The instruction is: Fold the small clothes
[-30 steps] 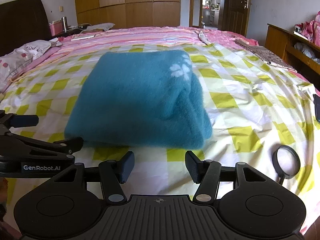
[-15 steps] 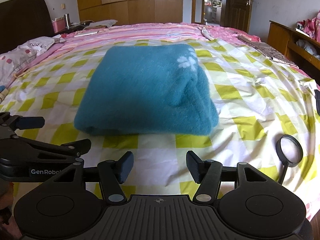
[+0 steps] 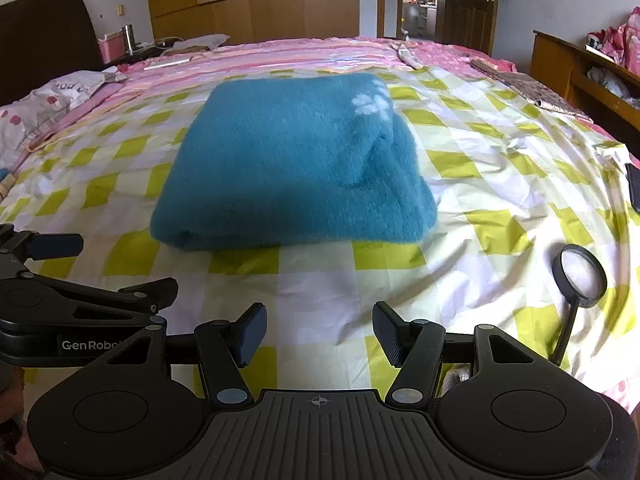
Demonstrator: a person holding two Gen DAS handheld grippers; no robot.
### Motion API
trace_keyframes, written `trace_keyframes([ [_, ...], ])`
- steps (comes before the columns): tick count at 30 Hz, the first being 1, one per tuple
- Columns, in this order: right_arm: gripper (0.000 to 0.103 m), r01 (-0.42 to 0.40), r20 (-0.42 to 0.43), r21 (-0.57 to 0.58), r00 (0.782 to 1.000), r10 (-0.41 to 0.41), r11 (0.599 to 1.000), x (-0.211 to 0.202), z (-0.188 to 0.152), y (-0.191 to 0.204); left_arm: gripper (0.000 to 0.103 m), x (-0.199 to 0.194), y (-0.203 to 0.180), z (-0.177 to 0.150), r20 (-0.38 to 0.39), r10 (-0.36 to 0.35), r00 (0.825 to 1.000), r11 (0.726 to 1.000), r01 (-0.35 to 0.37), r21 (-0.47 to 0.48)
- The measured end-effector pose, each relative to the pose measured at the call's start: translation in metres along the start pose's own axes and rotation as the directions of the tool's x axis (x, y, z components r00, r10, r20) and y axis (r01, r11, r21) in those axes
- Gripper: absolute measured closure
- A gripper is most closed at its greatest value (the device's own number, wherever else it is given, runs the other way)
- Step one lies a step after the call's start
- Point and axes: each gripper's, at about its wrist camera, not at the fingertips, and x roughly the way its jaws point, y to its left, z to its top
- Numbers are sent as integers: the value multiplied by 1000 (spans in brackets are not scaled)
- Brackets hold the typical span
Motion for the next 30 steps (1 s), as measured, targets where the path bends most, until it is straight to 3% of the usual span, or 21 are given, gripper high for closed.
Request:
trace_keyframes([
  [30, 44, 8, -18, 22, 1000, -7, 1000, 1, -9, 1, 3, 2, -2, -7, -51, -19, 999, 999, 17, -37],
])
